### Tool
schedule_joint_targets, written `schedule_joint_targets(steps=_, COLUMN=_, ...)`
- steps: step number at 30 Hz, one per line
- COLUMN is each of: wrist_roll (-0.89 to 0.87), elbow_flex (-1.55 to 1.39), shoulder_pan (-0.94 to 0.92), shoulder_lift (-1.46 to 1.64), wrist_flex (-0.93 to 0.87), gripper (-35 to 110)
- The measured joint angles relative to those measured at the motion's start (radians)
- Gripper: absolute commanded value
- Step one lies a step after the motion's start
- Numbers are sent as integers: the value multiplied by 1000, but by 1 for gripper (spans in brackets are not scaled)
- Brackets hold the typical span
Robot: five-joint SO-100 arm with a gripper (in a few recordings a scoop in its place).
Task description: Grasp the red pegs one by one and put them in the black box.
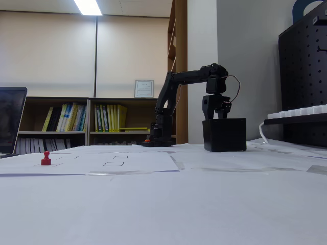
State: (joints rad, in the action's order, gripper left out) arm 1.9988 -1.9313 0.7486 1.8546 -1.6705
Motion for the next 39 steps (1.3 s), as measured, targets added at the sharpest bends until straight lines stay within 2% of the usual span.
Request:
schedule_joint_targets(steps=8, wrist_roll=14, elbow_flex=-390, shoulder_pan=15, shoulder_lift=-164, wrist_flex=-117, gripper=15)
schedule_joint_targets(steps=11, wrist_roll=-55, elbow_flex=-341, shoulder_pan=-61, shoulder_lift=-302, wrist_flex=-112, gripper=13)
schedule_joint_targets(steps=14, wrist_roll=-202, elbow_flex=-118, shoulder_pan=-230, shoulder_lift=-463, wrist_flex=-18, gripper=12)
schedule_joint_targets(steps=21, wrist_roll=-555, elbow_flex=641, shoulder_pan=-758, shoulder_lift=-664, wrist_flex=571, gripper=11)
schedule_joint_targets(steps=24, wrist_roll=-676, elbow_flex=831, shoulder_pan=-917, shoulder_lift=-660, wrist_flex=781, gripper=12)
schedule_joint_targets(steps=29, wrist_roll=-693, elbow_flex=897, shoulder_pan=-1089, shoulder_lift=-477, wrist_flex=1134, gripper=14)
schedule_joint_targets(steps=35, wrist_roll=-615, elbow_flex=900, shoulder_pan=-1160, shoulder_lift=-206, wrist_flex=1591, gripper=14)
schedule_joint_targets(steps=39, wrist_roll=-586, elbow_flex=871, shoulder_pan=-1195, shoulder_lift=-46, wrist_flex=1738, gripper=14)
